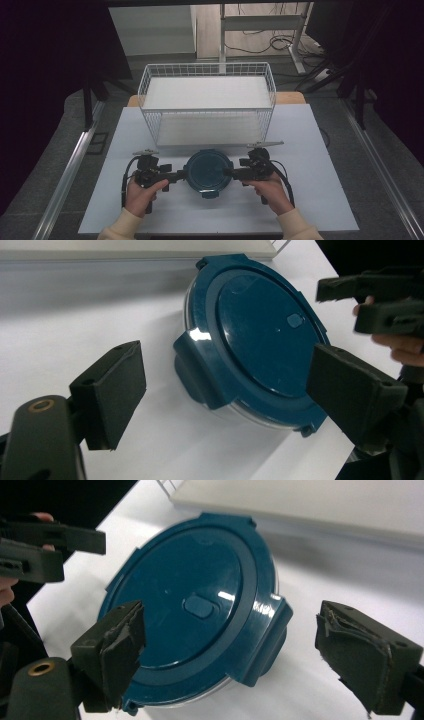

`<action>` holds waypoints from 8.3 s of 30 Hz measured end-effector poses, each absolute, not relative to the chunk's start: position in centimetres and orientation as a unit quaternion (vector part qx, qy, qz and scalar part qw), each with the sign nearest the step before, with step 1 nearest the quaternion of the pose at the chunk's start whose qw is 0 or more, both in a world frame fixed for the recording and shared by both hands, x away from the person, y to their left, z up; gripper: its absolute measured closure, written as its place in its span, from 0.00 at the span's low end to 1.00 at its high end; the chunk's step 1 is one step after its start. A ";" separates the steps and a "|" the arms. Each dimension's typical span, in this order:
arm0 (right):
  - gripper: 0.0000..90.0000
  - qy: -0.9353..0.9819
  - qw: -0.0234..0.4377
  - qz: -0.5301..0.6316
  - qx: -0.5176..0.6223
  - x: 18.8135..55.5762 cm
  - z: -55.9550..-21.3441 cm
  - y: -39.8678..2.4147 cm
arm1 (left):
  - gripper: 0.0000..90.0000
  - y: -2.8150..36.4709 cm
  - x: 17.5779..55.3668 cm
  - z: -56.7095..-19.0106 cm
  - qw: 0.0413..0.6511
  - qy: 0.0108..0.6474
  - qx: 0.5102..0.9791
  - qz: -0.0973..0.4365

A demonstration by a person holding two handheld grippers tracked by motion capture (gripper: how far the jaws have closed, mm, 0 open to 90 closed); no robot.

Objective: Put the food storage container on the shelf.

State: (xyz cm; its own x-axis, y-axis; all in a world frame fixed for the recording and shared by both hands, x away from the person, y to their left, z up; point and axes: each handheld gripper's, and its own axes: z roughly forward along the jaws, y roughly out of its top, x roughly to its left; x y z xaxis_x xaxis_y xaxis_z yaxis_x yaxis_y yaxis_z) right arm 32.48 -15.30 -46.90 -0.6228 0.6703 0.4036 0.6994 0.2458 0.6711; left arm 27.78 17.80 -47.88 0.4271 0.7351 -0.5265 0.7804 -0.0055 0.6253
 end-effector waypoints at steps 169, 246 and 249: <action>0.44 -0.728 0.034 -0.548 -0.410 35.3 -34.6 -14.9 | 0.47 17.3 32.0 -35.2 0.553 0.476 0.683 -0.035; 0.41 -0.628 0.148 -0.527 -0.553 50.7 -32.8 -14.4 | 0.39 18.4 48.5 -34.4 0.570 0.547 0.601 -0.123; 0.39 -0.628 0.144 -0.528 -0.553 50.7 -32.8 -14.4 | 0.39 18.3 48.4 -34.4 0.570 0.545 0.603 -0.119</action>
State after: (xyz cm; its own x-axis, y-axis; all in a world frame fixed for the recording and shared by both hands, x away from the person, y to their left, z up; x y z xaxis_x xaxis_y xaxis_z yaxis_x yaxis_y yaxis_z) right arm 50.66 -14.37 -32.80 -0.3470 0.5427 0.7649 0.8465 -0.1698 0.5045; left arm 48.45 18.31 -34.38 0.3767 0.5219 -0.7653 0.7929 0.2456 0.5577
